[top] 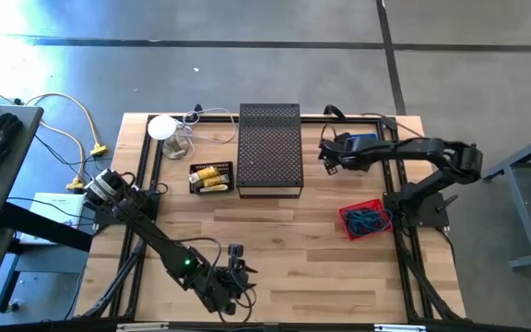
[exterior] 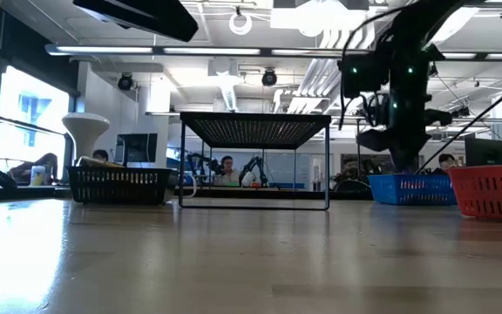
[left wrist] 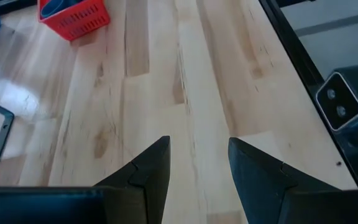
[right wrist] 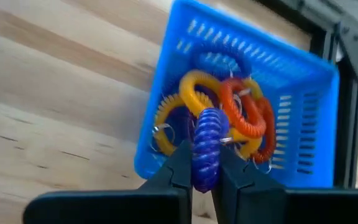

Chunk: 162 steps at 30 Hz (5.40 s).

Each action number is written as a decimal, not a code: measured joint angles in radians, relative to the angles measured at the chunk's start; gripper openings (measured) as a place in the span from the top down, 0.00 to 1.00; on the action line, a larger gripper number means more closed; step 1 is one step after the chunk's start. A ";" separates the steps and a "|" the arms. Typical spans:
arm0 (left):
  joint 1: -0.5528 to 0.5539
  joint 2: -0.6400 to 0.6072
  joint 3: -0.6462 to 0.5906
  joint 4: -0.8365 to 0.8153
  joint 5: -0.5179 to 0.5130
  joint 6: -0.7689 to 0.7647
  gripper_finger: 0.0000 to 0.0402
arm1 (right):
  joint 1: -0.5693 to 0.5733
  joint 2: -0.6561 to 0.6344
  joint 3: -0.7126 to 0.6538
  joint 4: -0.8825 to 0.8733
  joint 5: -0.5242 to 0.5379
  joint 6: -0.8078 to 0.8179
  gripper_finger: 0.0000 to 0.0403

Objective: Pick & Place Office Desk Supplies
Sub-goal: Put the violet spring keychain into the blue bin, then put the blue bin on the shelf

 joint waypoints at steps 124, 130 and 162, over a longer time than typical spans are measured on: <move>0.210 0.000 -0.015 -0.199 0.073 0.076 0.61 | -0.367 -0.471 -0.010 -0.259 -0.410 -0.217 1.00; 0.210 0.000 -0.015 -0.200 0.073 0.076 0.61 | -0.367 -0.520 0.000 -0.165 -0.541 -0.236 0.99; 0.043 -0.003 -0.015 -0.233 -0.348 0.124 0.61 | -0.091 0.078 0.700 0.043 -0.600 0.051 0.99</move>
